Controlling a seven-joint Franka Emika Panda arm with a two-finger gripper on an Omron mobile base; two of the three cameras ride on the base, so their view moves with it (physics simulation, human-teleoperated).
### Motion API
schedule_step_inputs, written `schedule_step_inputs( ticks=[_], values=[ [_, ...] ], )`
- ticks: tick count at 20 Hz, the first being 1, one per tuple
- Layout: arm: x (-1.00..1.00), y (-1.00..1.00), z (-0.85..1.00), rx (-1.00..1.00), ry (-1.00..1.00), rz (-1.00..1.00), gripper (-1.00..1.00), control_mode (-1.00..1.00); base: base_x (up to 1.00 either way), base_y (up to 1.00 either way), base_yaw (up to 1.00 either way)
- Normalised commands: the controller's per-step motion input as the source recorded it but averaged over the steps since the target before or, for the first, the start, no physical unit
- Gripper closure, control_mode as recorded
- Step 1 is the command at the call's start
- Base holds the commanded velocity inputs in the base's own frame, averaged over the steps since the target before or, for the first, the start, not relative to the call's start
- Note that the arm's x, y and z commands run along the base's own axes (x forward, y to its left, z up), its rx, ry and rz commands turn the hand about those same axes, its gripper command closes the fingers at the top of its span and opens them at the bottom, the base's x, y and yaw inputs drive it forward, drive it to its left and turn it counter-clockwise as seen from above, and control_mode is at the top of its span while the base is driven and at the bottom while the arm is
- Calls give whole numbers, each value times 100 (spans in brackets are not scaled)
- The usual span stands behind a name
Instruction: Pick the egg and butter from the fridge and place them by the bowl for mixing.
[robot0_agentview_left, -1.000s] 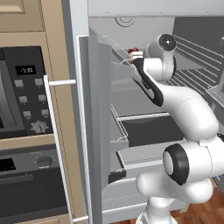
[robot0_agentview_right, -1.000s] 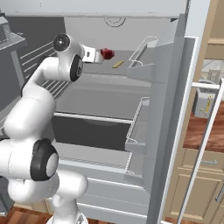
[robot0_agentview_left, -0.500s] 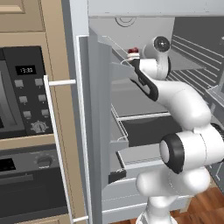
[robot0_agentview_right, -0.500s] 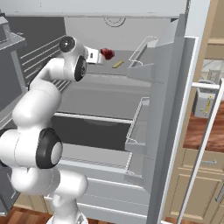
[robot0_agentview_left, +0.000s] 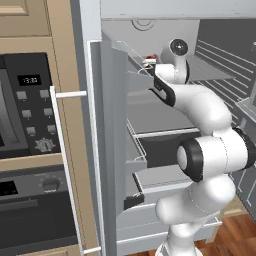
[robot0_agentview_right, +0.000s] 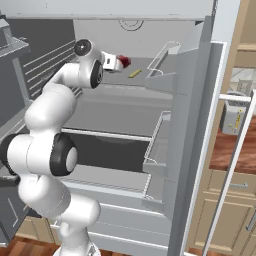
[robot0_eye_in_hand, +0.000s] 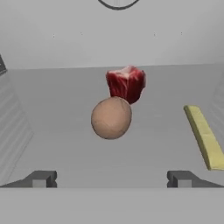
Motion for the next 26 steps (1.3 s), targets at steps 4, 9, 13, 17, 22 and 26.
schedule_step_inputs(
  ticks=[4,9,13,17,22,26],
  values=[
    [32,0,-8,0,2,0,-100,-100,0,0,0],
    [31,0,-9,0,0,0,-100,-100,0,0,0],
    [30,0,-13,0,0,0,-100,-100,0,0,0],
    [33,0,-2,0,0,0,-100,-100,0,0,0],
    [36,0,0,0,7,0,-100,-100,0,0,0],
    [35,0,0,0,1,0,-100,-100,0,0,0]
  ],
)
